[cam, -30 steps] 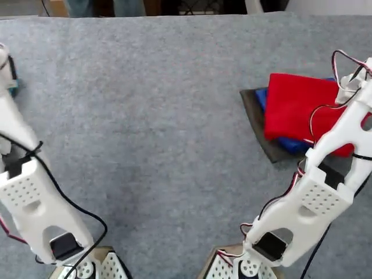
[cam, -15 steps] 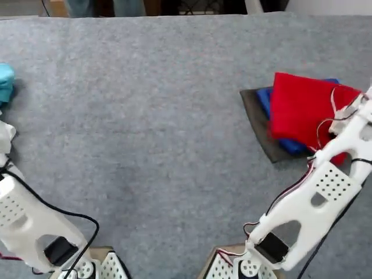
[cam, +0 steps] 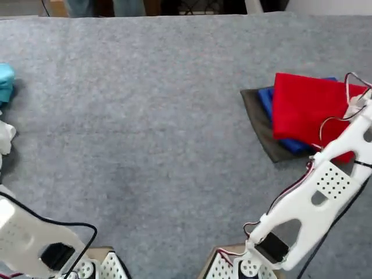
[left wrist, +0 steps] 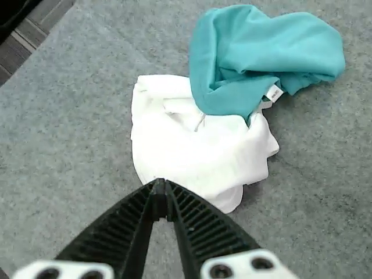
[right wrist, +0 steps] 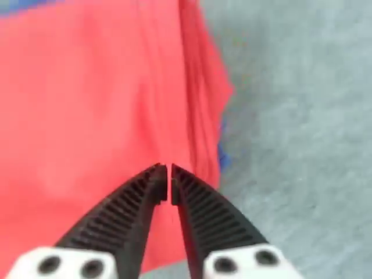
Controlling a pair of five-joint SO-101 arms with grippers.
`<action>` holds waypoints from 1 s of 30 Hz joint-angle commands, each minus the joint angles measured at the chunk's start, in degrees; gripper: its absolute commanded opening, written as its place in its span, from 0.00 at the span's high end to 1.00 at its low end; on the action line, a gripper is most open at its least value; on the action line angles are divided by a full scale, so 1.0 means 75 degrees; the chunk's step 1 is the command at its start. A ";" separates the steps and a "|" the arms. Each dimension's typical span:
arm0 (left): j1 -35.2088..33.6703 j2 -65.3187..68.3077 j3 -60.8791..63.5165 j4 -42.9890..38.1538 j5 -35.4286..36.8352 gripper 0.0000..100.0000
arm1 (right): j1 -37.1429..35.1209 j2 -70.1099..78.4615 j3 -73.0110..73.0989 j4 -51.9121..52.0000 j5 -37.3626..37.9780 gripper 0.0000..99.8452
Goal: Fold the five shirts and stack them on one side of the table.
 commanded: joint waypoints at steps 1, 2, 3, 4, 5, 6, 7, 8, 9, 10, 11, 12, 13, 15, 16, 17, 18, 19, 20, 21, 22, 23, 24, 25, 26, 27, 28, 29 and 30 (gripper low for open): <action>-0.0240 -0.0387 0.0416 0.0059 0.0035 0.97 | -0.0223 -0.0334 -0.0721 0.0070 0.0047 0.97; -0.0299 -0.0375 0.0580 0.0059 -0.0070 0.97 | -0.0258 -0.0522 -0.0580 0.0070 0.0035 0.97; -0.0311 -0.0363 0.0803 0.0059 -0.0234 0.95 | -0.0293 -0.0686 -0.0475 0.0070 0.0035 0.97; -0.0322 -0.0352 0.1073 0.0047 -0.0340 0.93 | -0.0352 -0.0862 -0.0393 0.0070 0.0000 0.97; -0.0322 -0.0340 0.1424 0.0035 -0.0399 0.89 | -0.0481 -0.1037 -0.0334 0.0070 0.0000 0.97; -0.0322 -0.0293 0.1776 -0.0047 -0.0375 0.86 | -0.0586 -0.1190 -0.0299 0.0070 0.0023 0.97; -0.0334 -0.0199 0.2151 -0.0223 -0.0375 0.84 | -0.0715 -0.1342 -0.0287 0.0070 0.0035 0.97; -0.0334 -0.0105 0.2538 -0.0457 -0.0363 0.82 | -0.0856 -0.1495 -0.0252 0.0070 0.0035 0.97; -0.0334 0.0012 0.2913 -0.0715 -0.0363 0.82 | -0.1008 -0.1612 -0.0240 0.0070 0.0023 0.97; -0.0334 0.0141 0.3300 -0.0985 -0.0363 0.82 | -0.1149 -0.1717 -0.0240 0.0070 -0.0012 0.97; -0.0334 0.0293 0.3663 -0.1278 -0.0363 0.82 | -0.1289 -0.1811 -0.0240 0.0082 -0.0023 0.97; -0.0334 0.0469 0.4015 -0.1618 -0.0352 0.82 | -0.1418 -0.1870 -0.0240 0.0082 -0.0023 0.97; -0.0334 0.0645 0.4331 -0.1958 -0.0258 0.82 | -0.1536 -0.1916 -0.0240 0.0082 -0.0023 0.97; -0.0369 0.1008 0.4847 -0.2614 -0.0152 0.82 | -0.1711 -0.1940 -0.0240 0.0082 -0.0023 0.97; -0.0416 0.1125 0.5034 -0.2884 -0.0152 0.82 | -0.1793 -0.1952 -0.0240 0.0082 -0.0035 0.97; -0.0451 0.1254 0.5163 -0.3153 -0.0141 0.82 | -0.1864 -0.1975 -0.0240 0.0082 -0.0035 0.97; -0.0486 0.1418 0.5222 -0.3388 -0.0047 0.82 | -0.1922 -0.1975 -0.0240 0.0082 -0.0105 0.97; -0.0510 0.1536 0.5257 -0.3587 0.0117 0.82 | -0.1993 -0.1987 -0.0240 0.0082 -0.0188 0.97; -0.0522 0.1653 0.5304 -0.3786 0.0270 0.83 | -0.2051 -0.1999 -0.0240 0.0082 -0.0223 0.97; -0.0557 0.1770 0.5316 -0.3927 0.0328 0.84 | -0.2133 -0.1999 -0.0240 0.0082 -0.0246 0.97; -0.0557 0.1875 0.5292 -0.3997 0.0316 0.87 | -0.2192 -0.1999 -0.0240 0.0082 -0.0246 0.97; -0.0545 0.1958 0.5245 -0.4021 0.0305 0.91 | -0.2251 -0.1999 -0.0240 0.0082 -0.0246 0.97; -0.0533 0.2040 0.5245 -0.4044 0.0305 0.95 | -0.2297 -0.1999 -0.0240 0.0082 -0.0246 0.97; -0.0475 0.2122 0.5234 -0.4044 0.0305 0.98 | -0.2333 -0.1999 -0.0240 0.0082 -0.0246 0.97; -0.0428 0.2180 0.5245 -0.3997 0.0305 0.97 | -0.2368 -0.1999 -0.0240 0.0082 -0.0246 0.97; -0.0393 0.2204 0.5316 -0.3974 0.0305 0.97 | -0.2379 -0.1999 -0.0240 0.0082 -0.0246 0.97; -0.0369 0.2204 0.5339 -0.3903 0.0305 0.97 | -0.2391 -0.1999 -0.0252 0.0082 -0.0246 0.97; -0.0369 0.2192 0.5269 -0.3669 0.0305 0.97 | -0.2391 -0.1999 -0.0264 0.0082 -0.0246 0.97; -0.0346 0.2145 0.5175 -0.3423 0.0293 0.97 | -0.2426 -0.1999 -0.0275 0.0082 -0.0234 0.97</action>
